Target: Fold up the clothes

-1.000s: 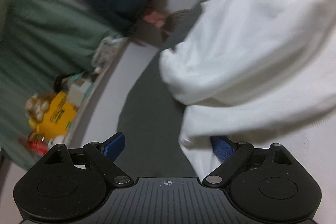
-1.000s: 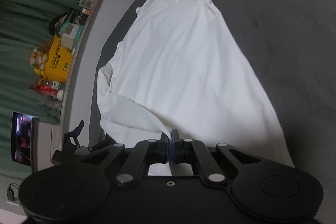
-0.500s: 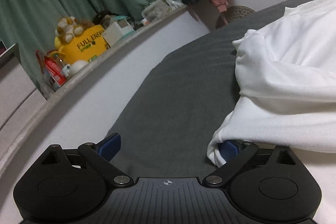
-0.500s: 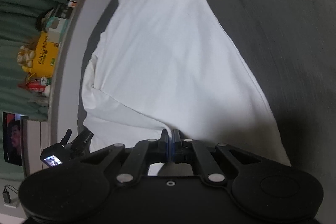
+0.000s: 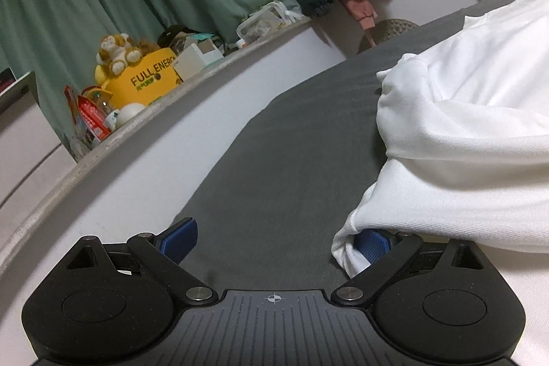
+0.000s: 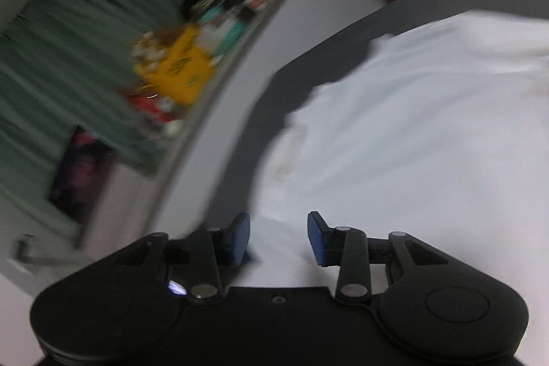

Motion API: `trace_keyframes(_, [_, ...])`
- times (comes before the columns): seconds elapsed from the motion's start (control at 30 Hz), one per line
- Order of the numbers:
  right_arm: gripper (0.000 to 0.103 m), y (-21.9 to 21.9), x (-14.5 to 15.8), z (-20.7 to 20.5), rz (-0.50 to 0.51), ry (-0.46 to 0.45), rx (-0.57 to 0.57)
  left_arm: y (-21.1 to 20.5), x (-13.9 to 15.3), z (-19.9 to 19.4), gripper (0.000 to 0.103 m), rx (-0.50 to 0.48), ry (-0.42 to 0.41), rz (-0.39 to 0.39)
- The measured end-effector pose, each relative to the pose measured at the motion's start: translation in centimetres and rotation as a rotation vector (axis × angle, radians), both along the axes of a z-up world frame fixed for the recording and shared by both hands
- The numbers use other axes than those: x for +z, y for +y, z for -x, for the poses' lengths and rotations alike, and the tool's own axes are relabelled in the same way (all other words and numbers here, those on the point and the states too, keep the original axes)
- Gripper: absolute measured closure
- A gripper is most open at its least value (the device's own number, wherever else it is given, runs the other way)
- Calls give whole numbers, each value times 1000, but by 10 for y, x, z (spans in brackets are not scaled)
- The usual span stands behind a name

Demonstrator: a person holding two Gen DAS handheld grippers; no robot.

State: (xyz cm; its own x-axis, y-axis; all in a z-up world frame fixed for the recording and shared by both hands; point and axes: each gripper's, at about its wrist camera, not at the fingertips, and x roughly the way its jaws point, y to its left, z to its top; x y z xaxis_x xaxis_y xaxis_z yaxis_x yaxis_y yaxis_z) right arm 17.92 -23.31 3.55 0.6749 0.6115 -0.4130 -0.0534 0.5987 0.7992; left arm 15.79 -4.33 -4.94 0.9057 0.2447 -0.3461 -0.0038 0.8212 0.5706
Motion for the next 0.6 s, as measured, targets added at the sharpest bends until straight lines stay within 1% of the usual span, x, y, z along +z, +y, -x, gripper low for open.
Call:
trace_keyframes(0.07, [66,17,1,-47,15,11,19,1,-1,1,6,0,-1,3])
trace_keyframes(0.13, [66,35,-1,-98,44,42,17,0,-2,2,6,1,-5,-5])
trace_keyframes(0.23, [65,56,-10,-159,119,84,5,-2,-3,3,6,2,-15,-19])
trace_keyframes(0.27, [65,61,-14,-173,141,106,-4,-2,-3,4,6,2,-17,-21])
trace_keyframes(0.37, [64,69,-28,-193,177,177,-1,-3,-3,3,6,2,-18,-21])
trace_keyframes(0.43, [60,70,-31,-197,196,190,4,-4,-5,2,6,4,-18,-17])
trace_keyframes(0.6, [60,70,-40,-210,179,224,29,-5,-5,5,6,4,-26,-28])
